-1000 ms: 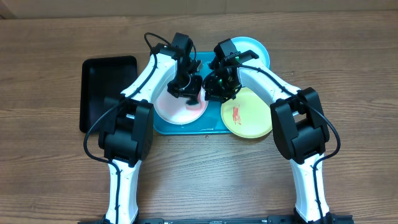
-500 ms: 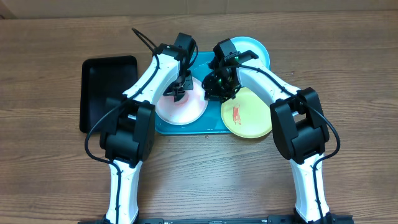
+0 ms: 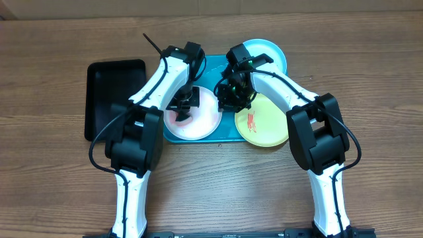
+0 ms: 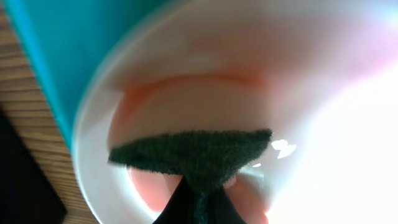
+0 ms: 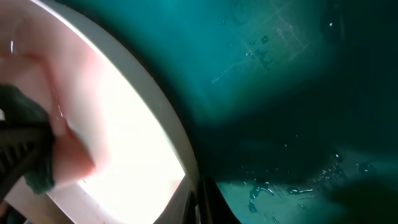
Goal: Clean dirty plates on tray and stack at the side
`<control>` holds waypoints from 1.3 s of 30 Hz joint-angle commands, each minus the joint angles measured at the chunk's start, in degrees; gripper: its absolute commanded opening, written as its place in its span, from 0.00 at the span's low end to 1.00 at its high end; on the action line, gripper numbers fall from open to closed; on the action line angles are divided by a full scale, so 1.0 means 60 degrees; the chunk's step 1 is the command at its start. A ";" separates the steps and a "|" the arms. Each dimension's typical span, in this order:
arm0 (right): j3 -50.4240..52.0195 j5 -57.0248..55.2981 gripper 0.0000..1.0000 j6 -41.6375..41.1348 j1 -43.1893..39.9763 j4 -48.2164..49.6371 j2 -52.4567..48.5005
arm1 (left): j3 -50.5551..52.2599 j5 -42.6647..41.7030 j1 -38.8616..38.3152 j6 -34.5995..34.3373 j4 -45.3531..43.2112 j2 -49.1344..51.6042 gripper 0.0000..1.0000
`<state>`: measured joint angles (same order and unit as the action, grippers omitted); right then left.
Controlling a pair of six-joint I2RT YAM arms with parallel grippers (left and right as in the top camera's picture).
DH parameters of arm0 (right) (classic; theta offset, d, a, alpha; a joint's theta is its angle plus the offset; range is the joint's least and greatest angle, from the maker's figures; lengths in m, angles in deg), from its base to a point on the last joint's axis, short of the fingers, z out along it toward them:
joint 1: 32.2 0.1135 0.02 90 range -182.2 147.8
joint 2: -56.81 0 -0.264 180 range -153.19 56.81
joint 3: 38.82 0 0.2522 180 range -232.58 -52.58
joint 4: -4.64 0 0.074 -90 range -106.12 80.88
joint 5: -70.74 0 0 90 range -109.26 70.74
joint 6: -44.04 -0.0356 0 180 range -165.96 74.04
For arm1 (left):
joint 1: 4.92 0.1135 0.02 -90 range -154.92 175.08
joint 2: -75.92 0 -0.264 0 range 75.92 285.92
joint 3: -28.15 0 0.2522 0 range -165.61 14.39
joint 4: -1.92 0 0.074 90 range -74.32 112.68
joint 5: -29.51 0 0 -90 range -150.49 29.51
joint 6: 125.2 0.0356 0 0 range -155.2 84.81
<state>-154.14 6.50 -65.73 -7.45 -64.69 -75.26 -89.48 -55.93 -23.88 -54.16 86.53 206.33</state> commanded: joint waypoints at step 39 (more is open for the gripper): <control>-0.1891 -1.1479 0.04 -0.0871 0.1617 -0.3005 0.3355 | -0.1872 -0.1723 0.1195 -0.0495 0.0237 -0.2546 0.04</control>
<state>-163.72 -51.90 -69.77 0.05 -82.59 -57.03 -100.50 -65.40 -16.91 -56.25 87.95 189.31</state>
